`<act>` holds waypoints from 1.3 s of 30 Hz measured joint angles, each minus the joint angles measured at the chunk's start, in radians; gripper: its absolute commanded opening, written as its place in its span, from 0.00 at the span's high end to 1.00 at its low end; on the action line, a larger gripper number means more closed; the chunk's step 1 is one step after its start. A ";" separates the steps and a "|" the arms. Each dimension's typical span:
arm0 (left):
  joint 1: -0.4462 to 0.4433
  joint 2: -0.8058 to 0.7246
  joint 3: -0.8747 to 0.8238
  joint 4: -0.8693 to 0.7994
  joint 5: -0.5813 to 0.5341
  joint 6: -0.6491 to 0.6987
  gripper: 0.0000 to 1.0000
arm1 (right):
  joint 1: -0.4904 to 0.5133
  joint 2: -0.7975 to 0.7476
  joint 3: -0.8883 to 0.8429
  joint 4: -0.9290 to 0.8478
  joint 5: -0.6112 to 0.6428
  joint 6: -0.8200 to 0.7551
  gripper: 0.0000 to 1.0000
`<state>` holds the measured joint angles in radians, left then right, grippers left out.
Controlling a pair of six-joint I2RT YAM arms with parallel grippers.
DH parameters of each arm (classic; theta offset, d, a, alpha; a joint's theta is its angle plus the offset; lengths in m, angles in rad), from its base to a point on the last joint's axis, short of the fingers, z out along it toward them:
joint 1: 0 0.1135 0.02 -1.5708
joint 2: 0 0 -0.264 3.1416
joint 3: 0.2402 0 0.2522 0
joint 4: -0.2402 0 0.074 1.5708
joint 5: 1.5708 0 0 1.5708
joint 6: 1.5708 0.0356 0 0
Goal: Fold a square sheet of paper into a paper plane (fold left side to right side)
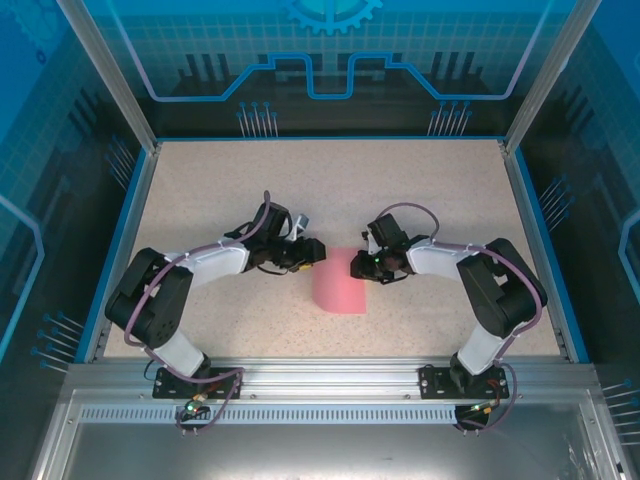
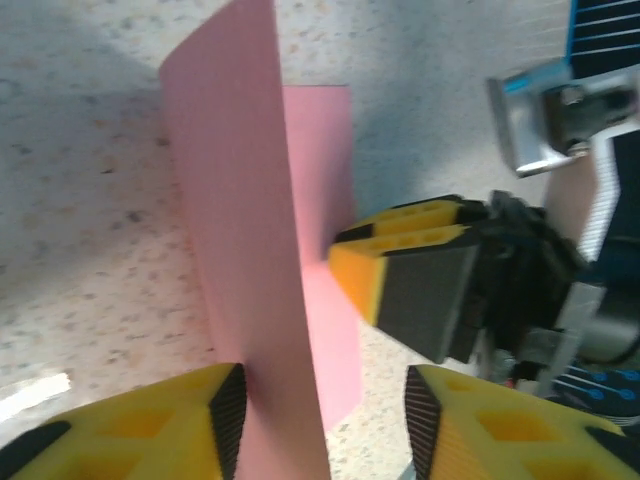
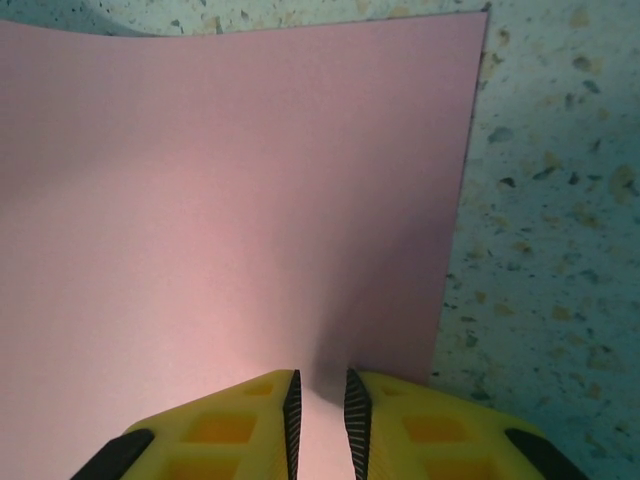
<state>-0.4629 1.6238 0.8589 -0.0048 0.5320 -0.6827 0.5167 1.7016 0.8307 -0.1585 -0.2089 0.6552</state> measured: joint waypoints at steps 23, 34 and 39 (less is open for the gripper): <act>-0.074 0.145 0.050 0.124 0.033 -0.106 0.62 | -0.064 -0.349 -0.158 0.117 -0.051 0.070 0.48; -0.077 0.146 0.050 0.124 0.014 -0.105 0.75 | -0.013 -0.285 -0.249 0.295 -0.143 0.251 0.54; -0.077 0.155 0.050 0.124 0.013 -0.105 0.75 | 0.002 -0.233 -0.250 0.351 -0.174 0.293 0.77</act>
<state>-0.5400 1.7790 0.9092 0.1188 0.5449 -0.7879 0.5190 1.4681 0.5804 0.1925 -0.3832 0.9485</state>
